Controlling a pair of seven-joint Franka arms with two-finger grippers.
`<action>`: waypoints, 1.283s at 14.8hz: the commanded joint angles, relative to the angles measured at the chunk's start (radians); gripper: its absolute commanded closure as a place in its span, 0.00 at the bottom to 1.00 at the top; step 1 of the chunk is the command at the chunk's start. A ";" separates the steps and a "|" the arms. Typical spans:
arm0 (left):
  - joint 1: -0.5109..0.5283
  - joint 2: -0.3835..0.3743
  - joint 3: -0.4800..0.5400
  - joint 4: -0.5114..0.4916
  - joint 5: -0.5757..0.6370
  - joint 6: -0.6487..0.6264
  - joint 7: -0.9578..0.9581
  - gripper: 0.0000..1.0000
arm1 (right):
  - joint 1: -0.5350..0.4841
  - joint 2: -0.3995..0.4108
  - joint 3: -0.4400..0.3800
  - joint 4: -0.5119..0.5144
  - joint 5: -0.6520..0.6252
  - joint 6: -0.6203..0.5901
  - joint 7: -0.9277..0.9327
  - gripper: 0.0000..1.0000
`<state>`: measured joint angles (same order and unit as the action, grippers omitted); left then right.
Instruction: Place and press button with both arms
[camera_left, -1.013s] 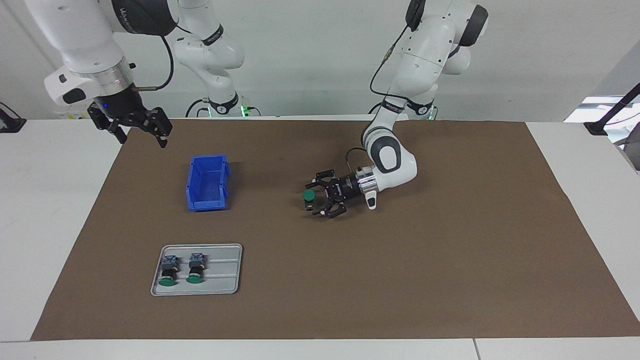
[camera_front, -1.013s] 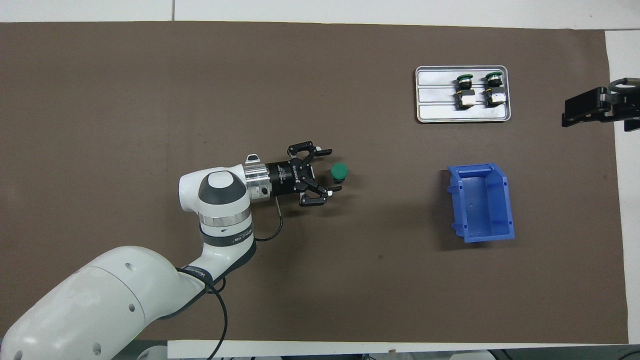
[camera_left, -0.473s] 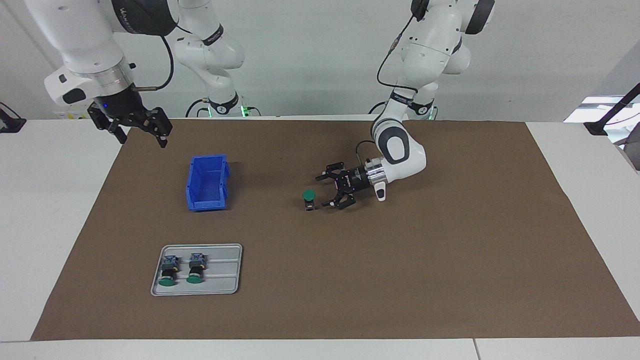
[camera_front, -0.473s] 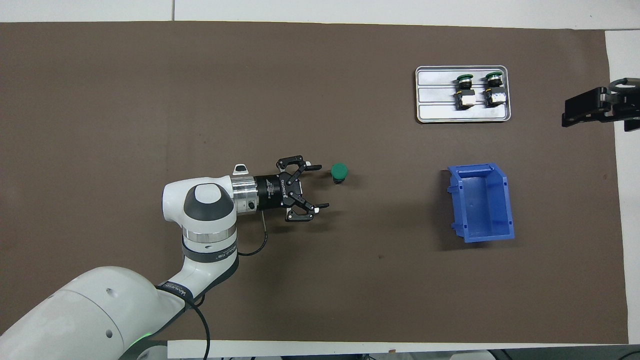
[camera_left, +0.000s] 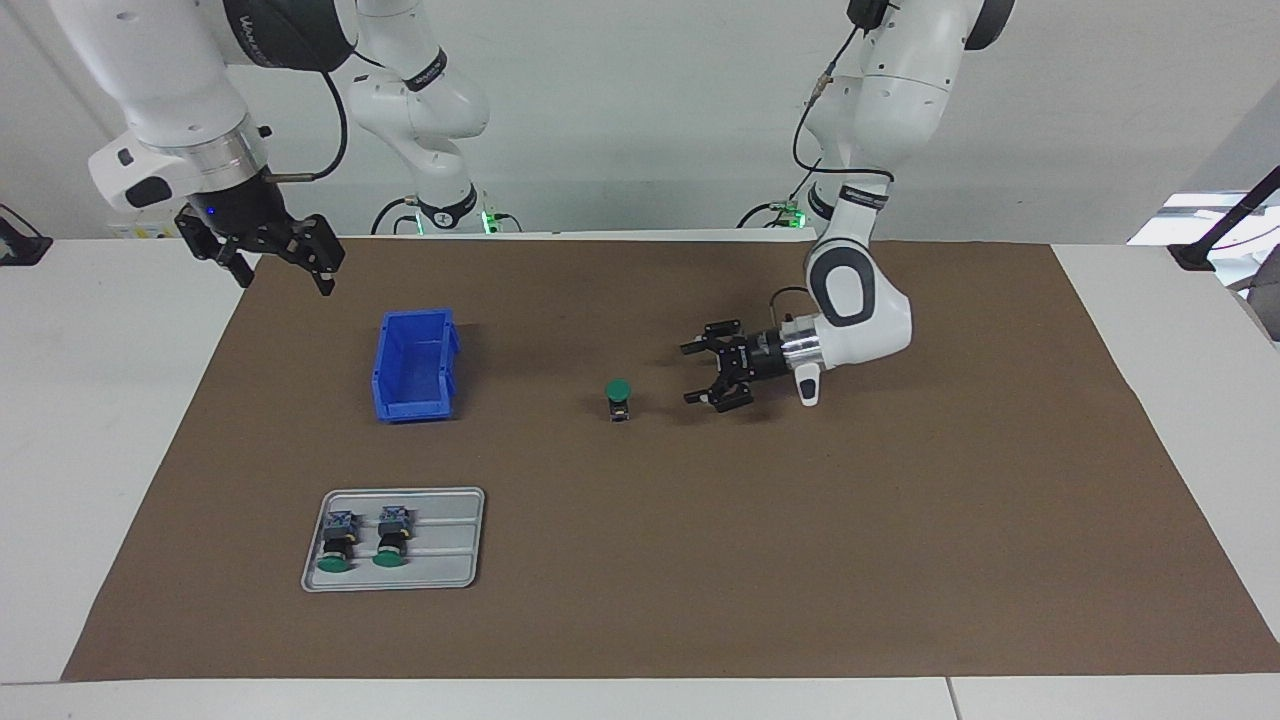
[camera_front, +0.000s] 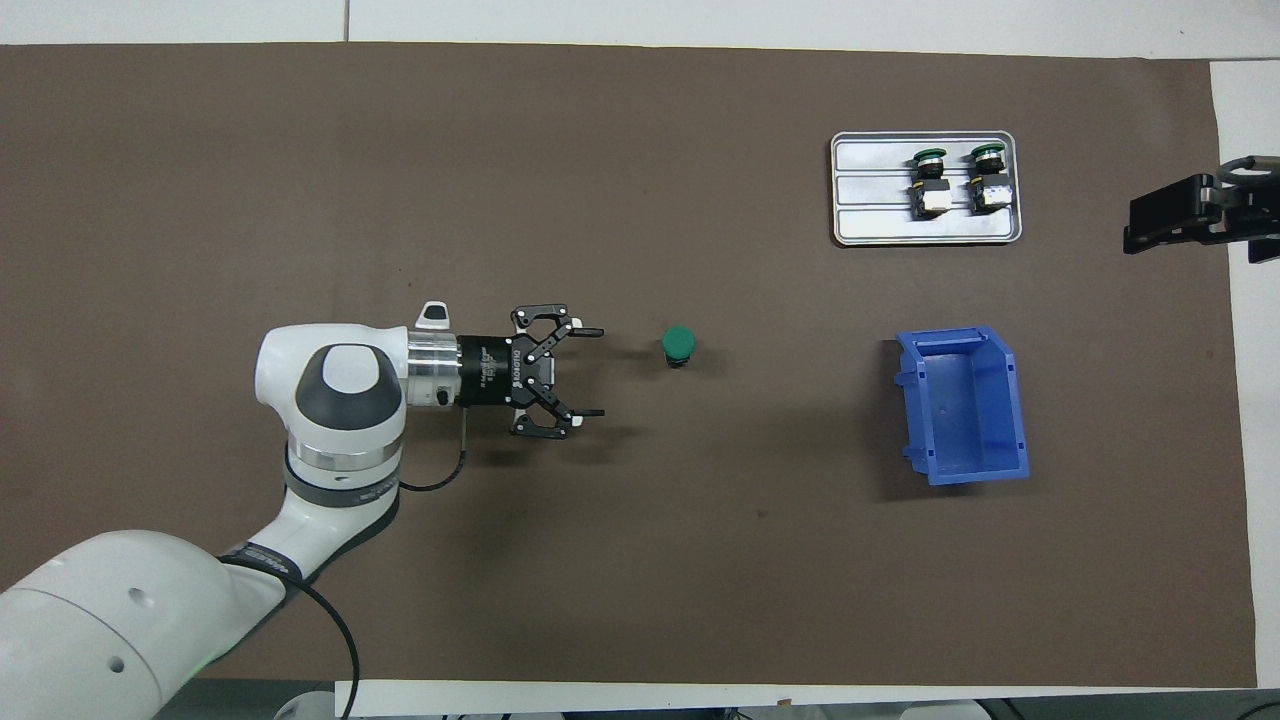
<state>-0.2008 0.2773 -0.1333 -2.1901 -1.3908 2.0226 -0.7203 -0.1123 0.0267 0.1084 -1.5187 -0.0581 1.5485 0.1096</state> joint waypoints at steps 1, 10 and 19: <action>0.133 0.013 -0.006 0.096 0.194 -0.140 0.001 0.00 | -0.012 -0.021 0.007 -0.021 0.000 -0.007 -0.024 0.01; 0.277 0.010 -0.002 0.426 0.755 -0.375 0.008 0.00 | -0.012 -0.021 0.007 -0.021 0.000 -0.007 -0.024 0.01; 0.308 -0.020 -0.022 0.723 1.185 -0.718 0.140 0.00 | -0.021 -0.031 0.002 -0.023 0.000 -0.111 -0.030 0.01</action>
<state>0.1247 0.2571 -0.1401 -1.5252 -0.3040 1.3725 -0.5966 -0.1164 0.0221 0.1068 -1.5187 -0.0582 1.4536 0.1096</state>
